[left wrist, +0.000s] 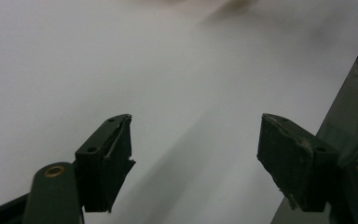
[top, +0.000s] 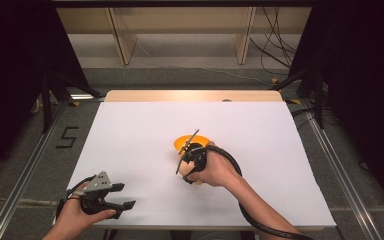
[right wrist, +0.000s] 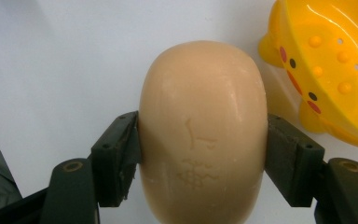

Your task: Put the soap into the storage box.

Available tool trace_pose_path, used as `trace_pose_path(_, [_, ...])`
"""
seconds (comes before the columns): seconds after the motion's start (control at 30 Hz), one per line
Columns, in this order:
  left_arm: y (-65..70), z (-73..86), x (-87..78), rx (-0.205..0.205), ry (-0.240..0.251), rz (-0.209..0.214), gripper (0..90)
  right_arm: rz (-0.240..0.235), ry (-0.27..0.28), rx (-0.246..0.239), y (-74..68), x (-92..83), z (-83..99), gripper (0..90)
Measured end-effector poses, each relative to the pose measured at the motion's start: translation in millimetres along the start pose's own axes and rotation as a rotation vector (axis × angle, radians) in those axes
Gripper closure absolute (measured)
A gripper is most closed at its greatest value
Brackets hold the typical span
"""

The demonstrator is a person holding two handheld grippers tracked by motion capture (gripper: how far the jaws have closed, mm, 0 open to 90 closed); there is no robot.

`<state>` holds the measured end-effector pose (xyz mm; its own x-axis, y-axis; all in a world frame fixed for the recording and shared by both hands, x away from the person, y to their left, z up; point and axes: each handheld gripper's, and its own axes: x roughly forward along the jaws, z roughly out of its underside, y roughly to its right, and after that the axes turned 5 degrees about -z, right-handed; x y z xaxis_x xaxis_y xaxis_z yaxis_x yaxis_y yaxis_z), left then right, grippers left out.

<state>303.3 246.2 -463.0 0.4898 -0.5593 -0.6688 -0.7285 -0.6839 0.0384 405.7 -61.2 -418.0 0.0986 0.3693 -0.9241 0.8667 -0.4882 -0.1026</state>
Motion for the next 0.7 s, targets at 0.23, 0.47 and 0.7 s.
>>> trace_pose_path(0.23, [0.9, 0.2, 0.7, -0.017, 0.000, -0.001, 25.7, 0.009, 0.013, 0.000, 2.9, -2.8, -1.0, 33.7])
trace_pose_path(0.47, [3.7, 0.4, 2.0, -0.051, 0.023, 0.013, 25.7, 0.014, 0.027, 0.006, 5.6, -5.4, -1.4, 33.7])
trace_pose_path(0.7, [1.1, 0.1, 0.9, -0.015, 0.005, 0.006, 25.7, 0.024, 0.039, 0.010, 7.9, -6.7, -2.1, 33.7])
